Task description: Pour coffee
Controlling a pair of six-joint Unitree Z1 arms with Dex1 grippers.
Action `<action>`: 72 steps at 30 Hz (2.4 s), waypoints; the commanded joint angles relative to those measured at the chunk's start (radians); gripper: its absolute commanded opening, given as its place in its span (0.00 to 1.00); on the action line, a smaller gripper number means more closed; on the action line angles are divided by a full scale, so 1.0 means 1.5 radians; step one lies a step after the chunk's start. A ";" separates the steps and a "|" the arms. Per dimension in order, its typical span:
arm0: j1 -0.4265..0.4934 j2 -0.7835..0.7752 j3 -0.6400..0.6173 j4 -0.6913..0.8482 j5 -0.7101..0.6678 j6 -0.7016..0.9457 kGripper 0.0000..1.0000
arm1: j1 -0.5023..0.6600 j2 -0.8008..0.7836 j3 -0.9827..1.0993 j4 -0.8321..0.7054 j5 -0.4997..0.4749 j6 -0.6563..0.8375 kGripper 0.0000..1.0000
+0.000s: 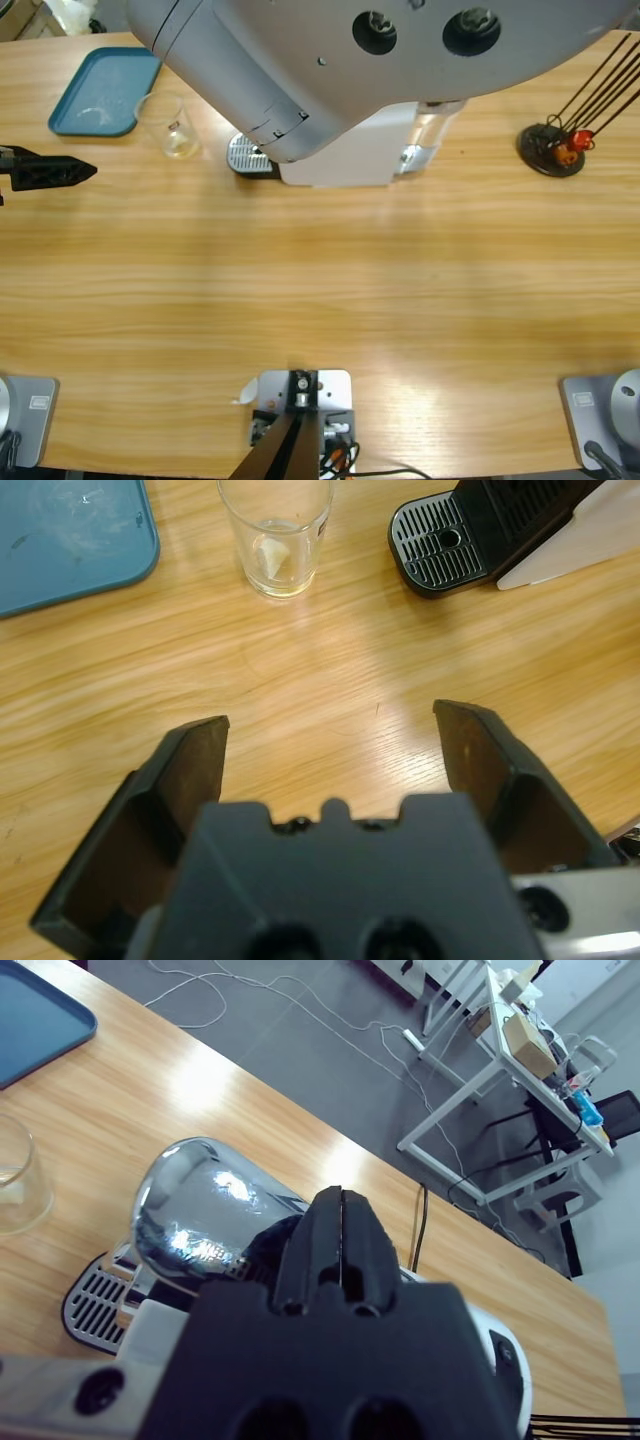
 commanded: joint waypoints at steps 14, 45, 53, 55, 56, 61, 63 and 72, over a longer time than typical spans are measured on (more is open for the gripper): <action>-0.005 0.022 0.020 -0.005 -0.011 0.012 0.89 | 0.071 0.114 0.064 0.061 0.027 0.057 0.00; -0.007 0.142 -0.001 -0.080 -0.014 0.101 0.99 | 0.070 -0.636 0.526 0.270 0.265 0.144 1.00; -0.006 0.226 0.003 -0.232 0.084 0.105 0.99 | 0.024 -0.673 0.553 0.232 0.278 0.156 1.00; -0.003 0.251 0.003 -0.240 0.096 0.105 0.99 | 0.013 -0.686 0.559 0.225 0.282 0.151 1.00; 0.001 0.263 0.003 -0.242 0.098 0.104 0.99 | 0.006 -0.695 0.566 0.216 0.286 0.145 1.00; 0.010 0.316 0.004 -0.269 0.092 0.102 1.00 | -0.010 -0.699 0.587 0.174 0.305 0.124 1.00; 0.013 0.331 0.003 -0.297 0.087 0.102 1.00 | -0.014 -0.695 0.592 0.163 0.313 0.118 1.00; 0.037 0.394 -0.009 -0.397 0.037 0.113 1.00 | -0.054 -0.677 0.612 0.115 0.354 0.079 1.00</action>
